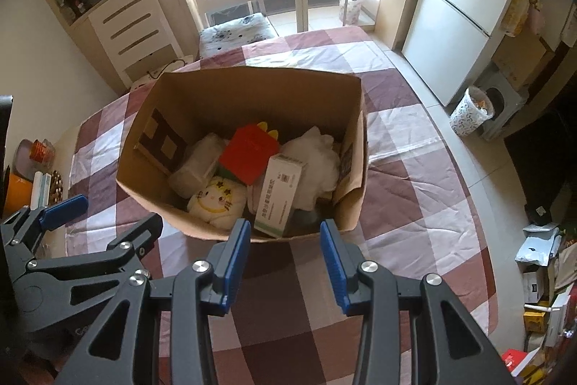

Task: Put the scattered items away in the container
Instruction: 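Withdraw both open tools from the cardboard box and hold still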

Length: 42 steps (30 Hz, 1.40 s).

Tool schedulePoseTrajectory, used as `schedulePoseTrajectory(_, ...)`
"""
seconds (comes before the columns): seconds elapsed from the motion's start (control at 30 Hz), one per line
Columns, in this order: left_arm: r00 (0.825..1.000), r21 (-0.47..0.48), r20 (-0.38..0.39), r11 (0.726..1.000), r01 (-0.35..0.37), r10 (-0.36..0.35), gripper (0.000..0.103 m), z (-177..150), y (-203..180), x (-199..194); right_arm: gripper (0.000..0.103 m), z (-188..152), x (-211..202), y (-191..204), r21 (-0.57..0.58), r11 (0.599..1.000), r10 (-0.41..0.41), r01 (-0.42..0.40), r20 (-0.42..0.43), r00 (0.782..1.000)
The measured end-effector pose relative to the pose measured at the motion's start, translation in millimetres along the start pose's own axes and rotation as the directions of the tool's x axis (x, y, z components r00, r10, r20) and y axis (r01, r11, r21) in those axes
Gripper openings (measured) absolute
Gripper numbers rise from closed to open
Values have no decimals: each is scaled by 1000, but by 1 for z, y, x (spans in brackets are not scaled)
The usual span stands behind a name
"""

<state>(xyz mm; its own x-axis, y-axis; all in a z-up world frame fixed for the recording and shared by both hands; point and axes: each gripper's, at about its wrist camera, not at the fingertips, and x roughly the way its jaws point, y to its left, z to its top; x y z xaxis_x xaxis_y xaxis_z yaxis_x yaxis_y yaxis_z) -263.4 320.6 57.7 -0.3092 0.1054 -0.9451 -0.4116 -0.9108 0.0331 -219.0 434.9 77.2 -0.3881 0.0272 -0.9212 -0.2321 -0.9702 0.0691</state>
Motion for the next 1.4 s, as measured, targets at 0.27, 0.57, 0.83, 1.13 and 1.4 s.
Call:
schedulePoseTrajectory(0.27, 1000, 23, 13, 1000, 2, -3, 92, 10, -9, 2, 41, 7, -1, -7, 13, 1000, -28, 28, 10, 1000)
schedulePoseTrajectory(0.57, 1000, 30, 17, 1000, 7, -7, 92, 13, -13, 4, 41, 9, 1, -12, 18, 999, -34, 34, 8, 999)
schedulePoseTrajectory(0.83, 1000, 23, 13, 999, 23, -23, 92, 13, -13, 6, 41, 10, 2, -14, 14, 999, -40, 40, 10, 999)
schedulePoseTrajectory(1.13, 1000, 28, 13, 999, 20, -20, 92, 13, -13, 9, 41, 10, 1, -13, 9, 999, -41, 41, 10, 999)
schedulePoseTrajectory(1.4, 1000, 27, 23, 1000, 13, -14, 92, 11, -11, 8, 41, 10, 1, -11, 5, 999, -33, 33, 10, 999)
